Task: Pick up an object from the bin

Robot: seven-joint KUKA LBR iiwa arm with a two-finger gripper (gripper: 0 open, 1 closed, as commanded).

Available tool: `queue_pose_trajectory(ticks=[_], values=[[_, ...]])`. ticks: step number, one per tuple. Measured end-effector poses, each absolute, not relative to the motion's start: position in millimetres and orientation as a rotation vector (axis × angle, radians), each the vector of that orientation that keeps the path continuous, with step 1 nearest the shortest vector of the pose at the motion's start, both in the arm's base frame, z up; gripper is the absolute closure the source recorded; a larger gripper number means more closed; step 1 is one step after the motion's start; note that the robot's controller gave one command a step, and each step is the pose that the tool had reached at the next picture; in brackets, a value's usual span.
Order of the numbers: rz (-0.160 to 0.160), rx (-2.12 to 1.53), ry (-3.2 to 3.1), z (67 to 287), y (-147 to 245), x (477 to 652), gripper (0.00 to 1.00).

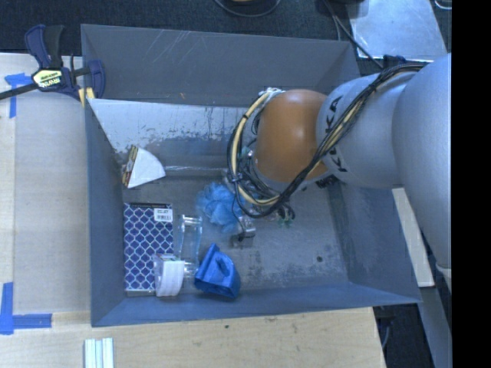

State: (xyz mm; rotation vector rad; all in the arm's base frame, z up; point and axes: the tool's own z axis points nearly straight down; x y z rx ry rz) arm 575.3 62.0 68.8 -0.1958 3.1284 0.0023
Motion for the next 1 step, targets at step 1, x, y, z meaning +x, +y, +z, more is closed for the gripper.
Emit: queue_pose_trajectory(ticks=[1], values=[[-0.003,-0.654,3.059,146.1,44.6,601.0,0.0]])
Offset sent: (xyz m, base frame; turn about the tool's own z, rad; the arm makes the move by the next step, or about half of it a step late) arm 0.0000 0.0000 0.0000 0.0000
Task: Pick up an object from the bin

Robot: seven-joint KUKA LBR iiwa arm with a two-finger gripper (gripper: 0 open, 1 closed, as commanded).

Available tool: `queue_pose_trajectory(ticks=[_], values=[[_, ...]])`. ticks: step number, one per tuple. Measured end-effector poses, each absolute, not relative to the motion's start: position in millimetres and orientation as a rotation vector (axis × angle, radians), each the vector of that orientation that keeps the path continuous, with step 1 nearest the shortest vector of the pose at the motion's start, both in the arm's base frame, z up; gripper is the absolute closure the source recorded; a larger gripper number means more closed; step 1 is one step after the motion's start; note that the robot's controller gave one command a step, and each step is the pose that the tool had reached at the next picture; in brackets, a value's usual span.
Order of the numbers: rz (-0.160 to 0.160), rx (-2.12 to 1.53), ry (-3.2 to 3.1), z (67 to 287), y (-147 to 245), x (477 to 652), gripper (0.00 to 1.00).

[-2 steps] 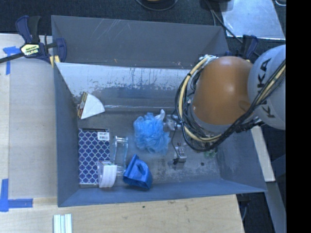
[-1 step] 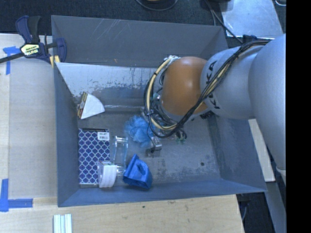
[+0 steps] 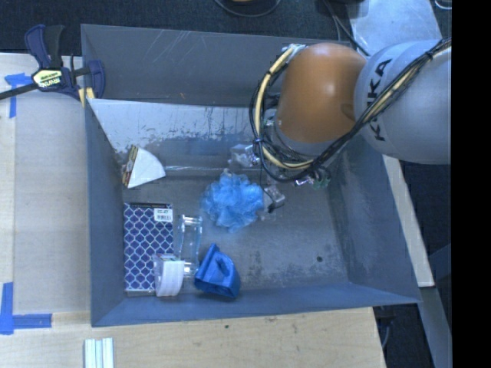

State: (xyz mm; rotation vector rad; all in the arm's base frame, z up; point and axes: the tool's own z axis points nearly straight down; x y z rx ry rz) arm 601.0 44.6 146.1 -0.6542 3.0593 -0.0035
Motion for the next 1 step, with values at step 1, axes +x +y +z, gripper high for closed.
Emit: queue_pose_trajectory(ticks=[1], values=[[0.004,-0.195,3.128,67.7,62.4,575.1,0.0]])
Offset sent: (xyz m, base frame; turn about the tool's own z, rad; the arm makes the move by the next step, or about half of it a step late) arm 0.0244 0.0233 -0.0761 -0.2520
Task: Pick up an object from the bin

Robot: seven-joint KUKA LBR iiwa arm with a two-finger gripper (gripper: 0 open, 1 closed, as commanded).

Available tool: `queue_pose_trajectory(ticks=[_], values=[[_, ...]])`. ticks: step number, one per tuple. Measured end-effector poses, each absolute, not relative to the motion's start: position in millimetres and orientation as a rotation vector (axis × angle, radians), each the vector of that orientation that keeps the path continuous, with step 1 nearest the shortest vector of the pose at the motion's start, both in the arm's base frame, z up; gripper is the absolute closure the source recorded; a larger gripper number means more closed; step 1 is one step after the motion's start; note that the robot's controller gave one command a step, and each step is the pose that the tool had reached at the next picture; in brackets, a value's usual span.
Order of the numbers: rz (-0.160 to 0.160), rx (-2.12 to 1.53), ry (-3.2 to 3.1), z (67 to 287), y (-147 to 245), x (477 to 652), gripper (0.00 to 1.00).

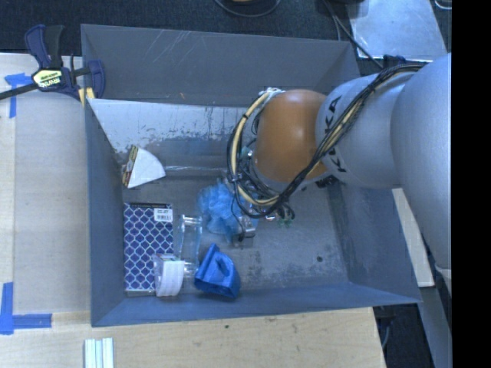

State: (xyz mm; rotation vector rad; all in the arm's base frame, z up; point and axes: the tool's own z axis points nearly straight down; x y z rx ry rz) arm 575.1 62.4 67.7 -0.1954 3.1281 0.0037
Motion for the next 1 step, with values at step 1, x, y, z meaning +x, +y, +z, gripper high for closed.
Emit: queue_pose_trajectory(ticks=[1], values=[[-0.006,-1.029,2.95,71.1,67.2,625.1,0.0]])
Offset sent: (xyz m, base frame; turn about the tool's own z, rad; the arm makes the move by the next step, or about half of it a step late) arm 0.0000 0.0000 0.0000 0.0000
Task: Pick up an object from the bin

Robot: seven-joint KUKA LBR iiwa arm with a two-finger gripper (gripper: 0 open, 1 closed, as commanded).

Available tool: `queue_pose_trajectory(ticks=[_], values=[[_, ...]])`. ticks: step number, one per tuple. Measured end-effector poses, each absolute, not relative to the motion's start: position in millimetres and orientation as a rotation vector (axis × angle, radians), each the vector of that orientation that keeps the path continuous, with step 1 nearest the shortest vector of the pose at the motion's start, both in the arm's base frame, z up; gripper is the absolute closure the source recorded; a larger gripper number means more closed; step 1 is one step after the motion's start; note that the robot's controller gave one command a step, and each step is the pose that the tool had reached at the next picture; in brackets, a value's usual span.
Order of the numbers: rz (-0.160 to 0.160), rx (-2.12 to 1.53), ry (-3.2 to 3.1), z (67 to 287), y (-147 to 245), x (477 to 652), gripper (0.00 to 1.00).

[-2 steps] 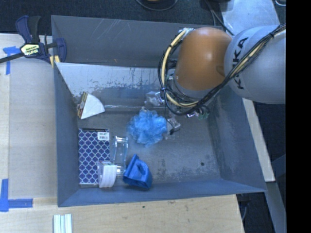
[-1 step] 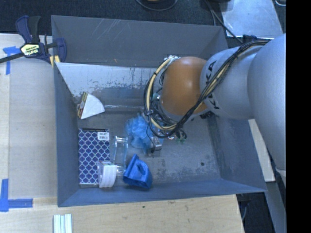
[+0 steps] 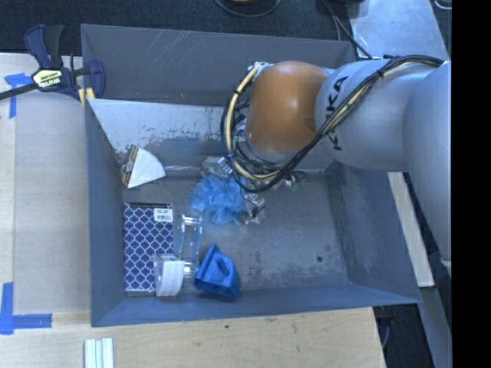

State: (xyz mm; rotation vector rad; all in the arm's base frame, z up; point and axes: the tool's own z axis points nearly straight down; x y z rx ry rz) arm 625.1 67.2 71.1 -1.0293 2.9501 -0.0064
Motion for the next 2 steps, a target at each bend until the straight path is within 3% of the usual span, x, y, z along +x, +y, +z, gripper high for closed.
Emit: queue_pose_trajectory(ticks=[1,2], values=[[0.005,-0.193,3.12,69.9,62.4,576.9,1.0],[0.005,-0.194,3.12,69.8,62.4,577.3,1.0]])
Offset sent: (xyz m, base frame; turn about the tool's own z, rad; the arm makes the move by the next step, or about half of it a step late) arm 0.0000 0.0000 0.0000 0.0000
